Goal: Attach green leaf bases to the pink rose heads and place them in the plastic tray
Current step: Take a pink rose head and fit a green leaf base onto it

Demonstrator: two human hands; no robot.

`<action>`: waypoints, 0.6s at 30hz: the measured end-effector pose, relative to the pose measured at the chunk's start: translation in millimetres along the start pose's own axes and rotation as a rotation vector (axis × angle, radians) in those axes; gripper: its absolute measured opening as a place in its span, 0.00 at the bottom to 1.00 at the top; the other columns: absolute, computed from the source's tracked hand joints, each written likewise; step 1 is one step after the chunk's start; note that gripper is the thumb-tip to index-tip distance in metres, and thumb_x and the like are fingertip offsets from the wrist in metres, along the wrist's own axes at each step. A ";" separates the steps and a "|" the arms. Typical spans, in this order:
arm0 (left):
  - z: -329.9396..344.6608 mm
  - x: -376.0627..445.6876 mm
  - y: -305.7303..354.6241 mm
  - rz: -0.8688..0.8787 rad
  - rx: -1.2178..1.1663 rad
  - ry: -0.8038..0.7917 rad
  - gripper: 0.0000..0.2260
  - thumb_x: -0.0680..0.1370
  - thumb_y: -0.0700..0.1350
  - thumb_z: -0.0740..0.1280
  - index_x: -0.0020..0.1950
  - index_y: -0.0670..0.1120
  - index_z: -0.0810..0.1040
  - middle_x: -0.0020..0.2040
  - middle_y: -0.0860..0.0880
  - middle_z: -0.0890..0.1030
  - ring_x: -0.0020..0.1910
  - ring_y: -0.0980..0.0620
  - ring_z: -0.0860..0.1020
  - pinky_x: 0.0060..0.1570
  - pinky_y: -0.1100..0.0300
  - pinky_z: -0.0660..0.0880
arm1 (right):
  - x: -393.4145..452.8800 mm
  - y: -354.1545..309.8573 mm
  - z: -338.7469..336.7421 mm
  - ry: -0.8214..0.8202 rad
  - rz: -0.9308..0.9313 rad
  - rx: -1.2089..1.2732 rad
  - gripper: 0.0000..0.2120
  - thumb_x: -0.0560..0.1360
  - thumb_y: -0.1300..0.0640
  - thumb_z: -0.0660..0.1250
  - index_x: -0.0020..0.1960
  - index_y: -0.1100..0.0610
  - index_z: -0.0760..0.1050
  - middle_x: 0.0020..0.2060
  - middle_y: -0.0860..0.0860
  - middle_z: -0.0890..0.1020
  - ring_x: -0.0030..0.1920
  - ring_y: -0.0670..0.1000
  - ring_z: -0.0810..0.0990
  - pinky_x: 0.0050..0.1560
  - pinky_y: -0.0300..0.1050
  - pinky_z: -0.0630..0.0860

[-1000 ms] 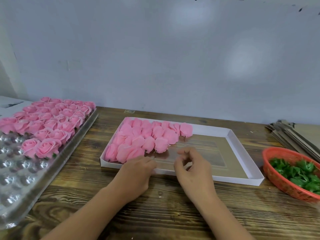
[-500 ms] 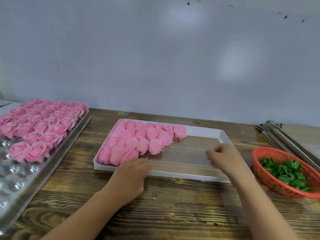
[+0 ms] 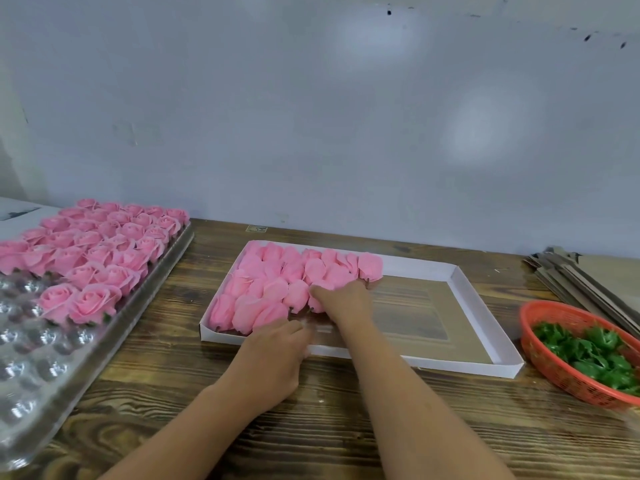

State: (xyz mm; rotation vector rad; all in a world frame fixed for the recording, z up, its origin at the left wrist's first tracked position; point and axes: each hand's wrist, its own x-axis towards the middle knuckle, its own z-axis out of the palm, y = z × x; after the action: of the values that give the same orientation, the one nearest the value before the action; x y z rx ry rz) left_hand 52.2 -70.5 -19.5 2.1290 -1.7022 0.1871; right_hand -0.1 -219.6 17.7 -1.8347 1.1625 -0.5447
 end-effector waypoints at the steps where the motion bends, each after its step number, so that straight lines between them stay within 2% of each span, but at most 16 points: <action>1: 0.1 0.1 0.0 0.000 0.003 0.001 0.06 0.80 0.46 0.66 0.56 0.52 0.79 0.52 0.56 0.79 0.50 0.58 0.75 0.51 0.63 0.73 | -0.4 0.2 2.3 0.015 -0.005 0.008 0.10 0.69 0.53 0.71 0.37 0.55 0.71 0.34 0.52 0.76 0.35 0.51 0.77 0.33 0.41 0.71; 4: -0.7 1.2 0.0 -0.001 -0.001 0.000 0.06 0.81 0.47 0.65 0.57 0.52 0.79 0.53 0.56 0.79 0.51 0.58 0.75 0.52 0.64 0.72 | -1.1 -0.9 5.1 0.039 -0.013 0.017 0.09 0.68 0.58 0.69 0.33 0.54 0.69 0.31 0.52 0.75 0.38 0.56 0.77 0.36 0.44 0.72; 6: -1.8 1.2 0.4 -0.004 -0.011 -0.005 0.07 0.81 0.48 0.64 0.58 0.52 0.78 0.54 0.57 0.79 0.52 0.58 0.74 0.53 0.64 0.72 | 0.4 -1.4 2.3 0.036 -0.041 -0.027 0.12 0.69 0.59 0.69 0.31 0.53 0.68 0.30 0.51 0.73 0.37 0.55 0.76 0.37 0.45 0.73; 8: -2.3 0.5 0.6 -0.006 -0.028 -0.001 0.08 0.81 0.49 0.64 0.60 0.53 0.79 0.55 0.58 0.79 0.53 0.59 0.74 0.55 0.63 0.72 | 3.3 2.4 -2.7 0.034 -0.009 0.049 0.11 0.69 0.60 0.71 0.33 0.56 0.70 0.32 0.53 0.75 0.37 0.54 0.75 0.40 0.47 0.75; 10: -3.9 -0.5 1.5 -0.018 -0.059 0.013 0.09 0.82 0.50 0.64 0.61 0.54 0.79 0.56 0.58 0.78 0.54 0.60 0.74 0.56 0.63 0.72 | 4.7 10.0 -10.5 -0.002 0.062 0.183 0.09 0.68 0.58 0.72 0.42 0.61 0.75 0.36 0.55 0.78 0.35 0.52 0.75 0.33 0.43 0.73; 12: -5.6 -1.8 3.3 -0.036 -0.100 0.051 0.11 0.81 0.52 0.65 0.62 0.54 0.78 0.55 0.59 0.78 0.54 0.61 0.74 0.57 0.64 0.73 | 4.0 17.8 -22.8 -0.109 0.119 0.358 0.10 0.71 0.57 0.72 0.48 0.60 0.75 0.34 0.55 0.75 0.28 0.49 0.70 0.25 0.38 0.66; 13: -6.3 -2.5 4.5 -0.047 -0.125 0.076 0.12 0.81 0.52 0.66 0.64 0.54 0.78 0.56 0.59 0.78 0.54 0.62 0.74 0.57 0.67 0.72 | 2.5 20.8 -29.7 -0.169 0.135 0.446 0.09 0.72 0.58 0.72 0.48 0.59 0.75 0.32 0.53 0.74 0.27 0.47 0.69 0.24 0.37 0.65; 15: -9.9 -3.1 7.7 -0.085 -0.188 0.118 0.13 0.81 0.52 0.66 0.65 0.53 0.78 0.55 0.60 0.78 0.55 0.63 0.74 0.54 0.71 0.70 | -5.1 25.2 -44.3 -0.282 0.144 0.613 0.05 0.74 0.59 0.72 0.46 0.57 0.76 0.30 0.50 0.76 0.30 0.45 0.72 0.28 0.36 0.70; 18: -17.5 -1.9 14.1 -0.172 -0.322 0.207 0.15 0.80 0.57 0.61 0.62 0.54 0.79 0.52 0.64 0.76 0.51 0.64 0.76 0.50 0.72 0.71 | -18.3 32.0 -62.3 -0.386 0.039 0.709 0.07 0.74 0.59 0.72 0.44 0.54 0.73 0.42 0.52 0.83 0.41 0.47 0.81 0.42 0.42 0.78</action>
State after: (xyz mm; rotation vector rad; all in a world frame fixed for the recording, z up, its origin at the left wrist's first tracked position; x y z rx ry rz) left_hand 40.7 -64.4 -1.1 1.9291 -1.3256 0.0741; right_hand -70.1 -236.7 24.7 -1.2243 0.6257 -0.4715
